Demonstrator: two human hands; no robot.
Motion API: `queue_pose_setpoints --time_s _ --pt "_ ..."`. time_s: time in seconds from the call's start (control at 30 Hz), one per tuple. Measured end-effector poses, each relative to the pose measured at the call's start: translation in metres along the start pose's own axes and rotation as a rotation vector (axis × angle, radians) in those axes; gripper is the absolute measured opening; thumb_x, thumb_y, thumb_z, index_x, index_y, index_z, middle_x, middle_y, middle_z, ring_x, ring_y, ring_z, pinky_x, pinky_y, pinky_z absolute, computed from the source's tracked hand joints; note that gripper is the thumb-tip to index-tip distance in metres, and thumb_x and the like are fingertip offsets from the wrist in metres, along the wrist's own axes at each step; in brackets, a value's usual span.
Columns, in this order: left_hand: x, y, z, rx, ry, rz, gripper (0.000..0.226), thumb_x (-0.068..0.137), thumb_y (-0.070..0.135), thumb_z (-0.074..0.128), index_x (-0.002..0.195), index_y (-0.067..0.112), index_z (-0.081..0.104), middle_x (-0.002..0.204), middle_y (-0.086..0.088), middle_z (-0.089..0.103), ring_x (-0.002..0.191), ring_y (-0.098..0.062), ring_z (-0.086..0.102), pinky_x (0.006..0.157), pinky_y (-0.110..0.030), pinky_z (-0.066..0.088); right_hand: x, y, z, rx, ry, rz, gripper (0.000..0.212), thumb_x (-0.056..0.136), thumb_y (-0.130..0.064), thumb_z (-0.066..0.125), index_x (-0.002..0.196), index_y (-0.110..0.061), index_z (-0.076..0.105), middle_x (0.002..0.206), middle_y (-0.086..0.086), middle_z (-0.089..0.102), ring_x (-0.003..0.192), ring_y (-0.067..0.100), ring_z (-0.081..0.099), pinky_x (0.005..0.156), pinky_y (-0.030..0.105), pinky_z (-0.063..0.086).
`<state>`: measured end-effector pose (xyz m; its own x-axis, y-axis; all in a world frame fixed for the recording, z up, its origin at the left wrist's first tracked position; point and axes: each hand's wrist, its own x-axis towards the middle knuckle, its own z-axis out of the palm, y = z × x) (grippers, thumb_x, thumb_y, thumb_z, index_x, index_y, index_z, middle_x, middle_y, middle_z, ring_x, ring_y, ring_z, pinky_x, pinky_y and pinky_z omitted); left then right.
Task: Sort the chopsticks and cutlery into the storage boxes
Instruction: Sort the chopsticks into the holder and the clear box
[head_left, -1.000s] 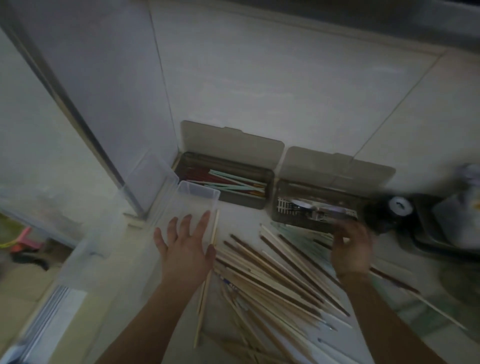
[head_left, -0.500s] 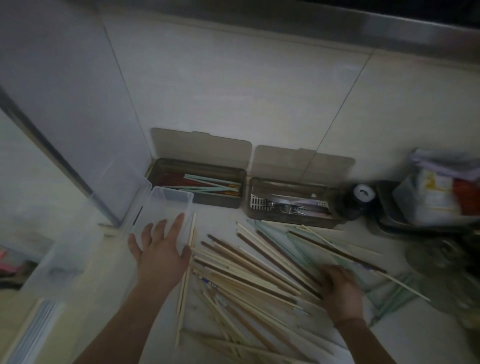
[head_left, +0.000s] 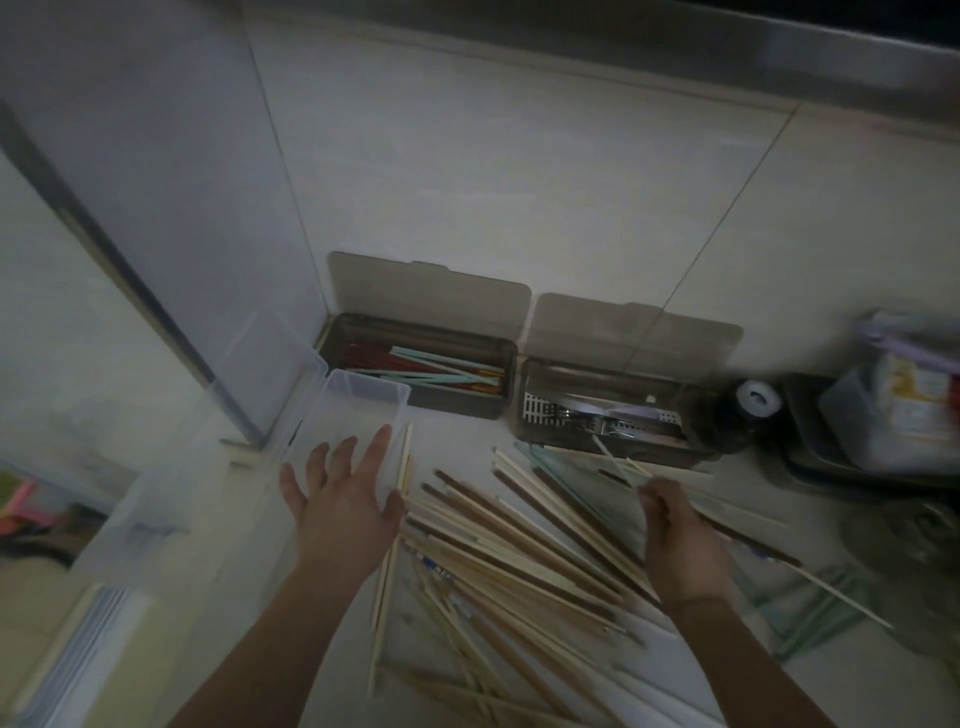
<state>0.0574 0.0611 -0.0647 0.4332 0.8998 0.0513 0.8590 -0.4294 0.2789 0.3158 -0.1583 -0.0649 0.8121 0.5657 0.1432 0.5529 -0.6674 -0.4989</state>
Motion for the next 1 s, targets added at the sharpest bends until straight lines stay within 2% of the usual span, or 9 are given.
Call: queue_pose_setpoints --time_s 0.1,0.2,0.3,0.37,0.5,0.6,0.7,0.83,1.0 --pt "0.000 0.000 -0.002 -0.003 -0.005 -0.004 0.074 0.082 0.045 0.061 0.149 0.039 0.028 0.145 -0.003 0.044 0.139 -0.031 0.026 0.112 -0.057 0.001 0.029 -0.049 0.013 0.108 -0.072 -0.059 0.017 0.097 -0.018 0.047 0.112 -0.020 0.056 0.079 0.010 0.066 0.067 0.034 0.062 0.056 0.032 0.041" --pt "-0.001 0.001 -0.004 -0.012 -0.008 -0.007 0.074 0.083 0.046 0.058 0.149 0.040 0.026 0.146 -0.002 0.042 0.140 -0.030 0.024 0.112 -0.058 0.001 0.059 -0.099 0.030 0.179 -0.212 -0.157 0.037 0.085 0.006 0.048 0.111 -0.020 0.050 0.086 0.005 0.060 0.073 0.026 0.059 0.067 0.031 0.044" --pt "-0.001 0.001 -0.006 -0.006 -0.020 -0.002 0.074 0.085 0.049 0.053 0.150 0.042 0.018 0.150 0.000 0.037 0.142 -0.028 0.019 0.112 -0.057 -0.003 0.088 -0.138 0.047 0.130 -0.251 -0.428 0.035 0.068 0.018 0.055 0.092 -0.006 0.065 0.093 0.017 0.062 0.087 0.033 0.060 0.078 0.029 0.042" --pt "-0.002 0.001 -0.007 -0.003 -0.022 0.009 0.075 0.085 0.049 0.054 0.150 0.041 0.020 0.149 -0.001 0.038 0.142 -0.029 0.020 0.112 -0.057 -0.003 0.103 -0.158 0.061 0.053 -0.335 -0.549 0.040 0.067 0.017 0.057 0.100 -0.002 0.069 0.107 0.020 0.062 0.101 0.036 0.056 0.089 0.032 0.044" --pt "-0.003 0.003 -0.007 -0.012 -0.014 0.010 0.075 0.083 0.048 0.057 0.150 0.039 0.023 0.148 -0.003 0.040 0.142 -0.031 0.023 0.113 -0.058 -0.003 0.122 -0.179 0.090 -0.352 -0.466 -0.777 0.051 0.092 -0.013 0.048 0.142 -0.022 0.042 0.145 0.001 0.043 0.128 0.030 0.033 0.102 0.040 0.028" --pt "-0.002 0.002 -0.005 -0.005 -0.012 0.008 0.075 0.084 0.050 0.055 0.150 0.040 0.022 0.148 -0.002 0.039 0.142 -0.031 0.023 0.112 -0.058 -0.004 0.129 -0.176 0.100 -0.515 -0.593 -0.783 0.052 0.102 -0.041 0.025 0.152 -0.029 0.016 0.158 -0.007 0.022 0.144 0.026 0.009 0.112 0.050 0.011" --pt "-0.003 0.002 -0.005 -0.002 -0.013 0.004 0.075 0.084 0.050 0.055 0.150 0.040 0.020 0.149 -0.001 0.039 0.142 -0.030 0.022 0.112 -0.058 -0.003 0.131 -0.169 0.101 -0.564 -0.663 -0.795 0.060 0.099 -0.054 0.019 0.152 -0.032 0.002 0.161 -0.008 0.009 0.147 0.023 -0.003 0.115 0.053 0.000" --pt "-0.002 0.003 -0.006 0.017 -0.021 0.001 0.075 0.087 0.052 0.049 0.151 0.042 0.011 0.152 0.002 0.033 0.144 -0.028 0.016 0.112 -0.056 -0.007 0.139 -0.169 0.095 -0.649 -0.622 -0.947 0.064 0.097 -0.058 0.017 0.152 -0.031 0.000 0.161 -0.007 0.005 0.147 0.024 -0.007 0.114 0.055 0.000" --pt "-0.003 0.004 -0.009 -0.005 -0.015 0.001 0.074 0.087 0.049 0.053 0.151 0.040 0.017 0.150 0.000 0.037 0.143 -0.029 0.019 0.113 -0.056 -0.007 0.141 -0.180 0.095 -0.657 -0.707 -0.930 0.063 0.096 -0.061 0.018 0.152 -0.031 0.015 0.161 -0.010 0.008 0.147 0.024 -0.005 0.114 0.055 -0.002"
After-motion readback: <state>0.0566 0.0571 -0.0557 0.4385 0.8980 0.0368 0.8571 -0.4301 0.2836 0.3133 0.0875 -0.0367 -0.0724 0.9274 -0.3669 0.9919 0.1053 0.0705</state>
